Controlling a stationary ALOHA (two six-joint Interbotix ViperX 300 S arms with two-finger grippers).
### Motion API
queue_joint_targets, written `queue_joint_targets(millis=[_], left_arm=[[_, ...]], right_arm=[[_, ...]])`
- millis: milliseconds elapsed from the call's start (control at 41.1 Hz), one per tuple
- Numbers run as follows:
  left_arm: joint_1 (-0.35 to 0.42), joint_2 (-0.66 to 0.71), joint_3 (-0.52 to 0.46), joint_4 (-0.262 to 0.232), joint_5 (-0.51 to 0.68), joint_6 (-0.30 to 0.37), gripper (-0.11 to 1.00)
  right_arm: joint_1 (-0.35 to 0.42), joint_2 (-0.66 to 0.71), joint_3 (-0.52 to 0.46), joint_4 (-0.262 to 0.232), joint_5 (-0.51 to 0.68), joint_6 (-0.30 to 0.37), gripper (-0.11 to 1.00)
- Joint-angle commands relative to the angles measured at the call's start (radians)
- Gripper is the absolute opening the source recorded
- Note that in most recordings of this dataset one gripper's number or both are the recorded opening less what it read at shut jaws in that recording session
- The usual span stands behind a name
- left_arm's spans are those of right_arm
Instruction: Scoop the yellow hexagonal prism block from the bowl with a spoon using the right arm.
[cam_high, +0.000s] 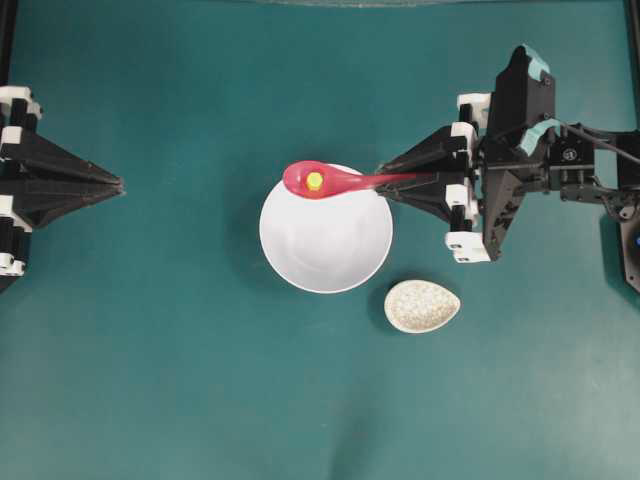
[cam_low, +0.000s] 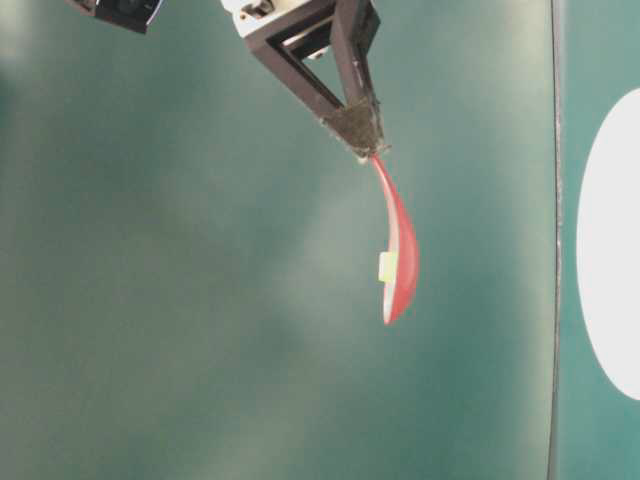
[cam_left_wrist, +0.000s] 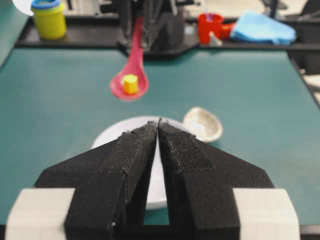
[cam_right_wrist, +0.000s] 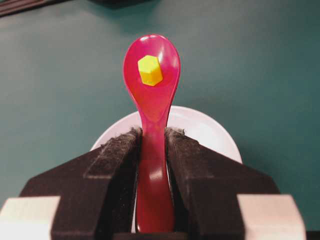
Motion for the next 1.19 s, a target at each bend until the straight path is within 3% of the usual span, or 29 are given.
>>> queue_joint_targets(millis=[0, 1168], left_arm=[[0.0, 0.005, -0.031, 0.002, -0.011, 0.0, 0.11], [0.0, 0.009, -0.029, 0.003, -0.06, 0.02, 0.11]], right_arm=[[0.002, -0.021, -0.011, -0.005, -0.008, -0.002, 0.24], [0.002, -0.021, -0.021, -0.005, 0.002, -0.005, 0.24]])
